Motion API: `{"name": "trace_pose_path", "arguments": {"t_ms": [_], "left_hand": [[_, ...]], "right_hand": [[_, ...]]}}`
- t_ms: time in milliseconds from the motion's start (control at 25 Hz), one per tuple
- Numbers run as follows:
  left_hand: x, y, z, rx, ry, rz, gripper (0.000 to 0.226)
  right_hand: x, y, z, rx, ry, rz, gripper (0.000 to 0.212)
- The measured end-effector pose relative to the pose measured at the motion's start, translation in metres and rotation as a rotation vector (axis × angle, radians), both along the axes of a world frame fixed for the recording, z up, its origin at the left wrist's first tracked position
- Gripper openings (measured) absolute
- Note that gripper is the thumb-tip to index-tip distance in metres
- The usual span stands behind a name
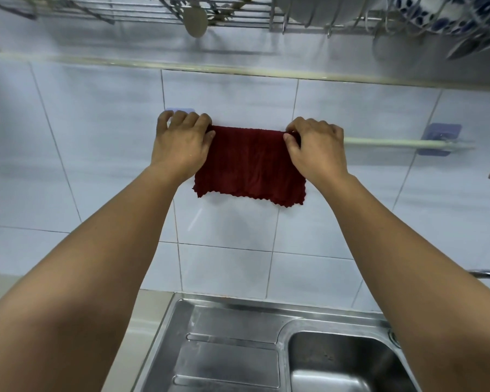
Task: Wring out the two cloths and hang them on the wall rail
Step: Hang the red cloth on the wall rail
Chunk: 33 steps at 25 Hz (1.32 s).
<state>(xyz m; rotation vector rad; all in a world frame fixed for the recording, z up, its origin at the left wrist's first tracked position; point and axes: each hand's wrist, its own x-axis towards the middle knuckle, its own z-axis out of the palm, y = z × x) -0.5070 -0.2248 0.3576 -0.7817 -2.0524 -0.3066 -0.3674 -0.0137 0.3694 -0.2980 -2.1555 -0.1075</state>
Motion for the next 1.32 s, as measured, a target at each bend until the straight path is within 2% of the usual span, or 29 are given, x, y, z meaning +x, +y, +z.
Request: {"name": "trace_pose_path", "arguments": {"t_ms": [160,440,560,640,680,760,840,920,1000,1080,1160,1320], "left_hand": [[-0.004,-0.011,-0.007,0.041,0.048,0.044,0.034],[-0.003,-0.020,-0.021,0.036,0.027,0.037,0.039],[0.005,-0.019,-0.033,0.120,0.031,0.048,0.046],[0.015,-0.015,-0.048,0.283,0.011,0.052,0.048],[0.018,-0.013,-0.057,0.388,-0.061,0.036,0.048],[0.016,-0.008,-0.072,0.593,-0.390,-0.066,0.055],[0.008,-0.005,-0.081,0.733,-0.784,-0.214,0.069],[0.004,-0.005,-0.082,0.776,-1.002,-0.326,0.072],[0.000,-0.006,-0.082,0.804,-1.076,-0.425,0.051],[-0.001,-0.010,-0.082,0.836,-1.091,-0.494,0.033],[0.000,-0.016,-0.084,0.877,-1.102,-0.550,0.031],[0.007,-0.030,-0.087,0.886,-1.075,-0.568,0.022]], "right_hand": [[-0.002,-0.003,-0.001,0.012,0.010,0.022,0.027],[0.002,-0.004,-0.008,0.005,0.013,0.061,0.027],[0.007,-0.007,-0.022,-0.022,0.189,0.003,0.030],[0.012,-0.010,-0.043,-0.222,0.344,-0.035,0.033],[0.014,-0.011,-0.055,-0.373,0.364,-0.018,0.038],[0.015,-0.008,-0.078,-0.660,0.259,0.038,0.053],[0.013,-0.005,-0.095,-0.806,0.062,0.039,0.062],[0.009,-0.001,-0.102,-0.870,-0.024,0.016,0.057],[0.007,0.002,-0.102,-0.955,0.019,0.059,0.040],[0.008,0.005,-0.101,-1.120,0.096,0.216,0.038],[0.014,0.003,-0.104,-1.217,0.126,0.325,0.035],[0.024,0.001,-0.107,-1.222,0.153,0.319,0.021]]}}
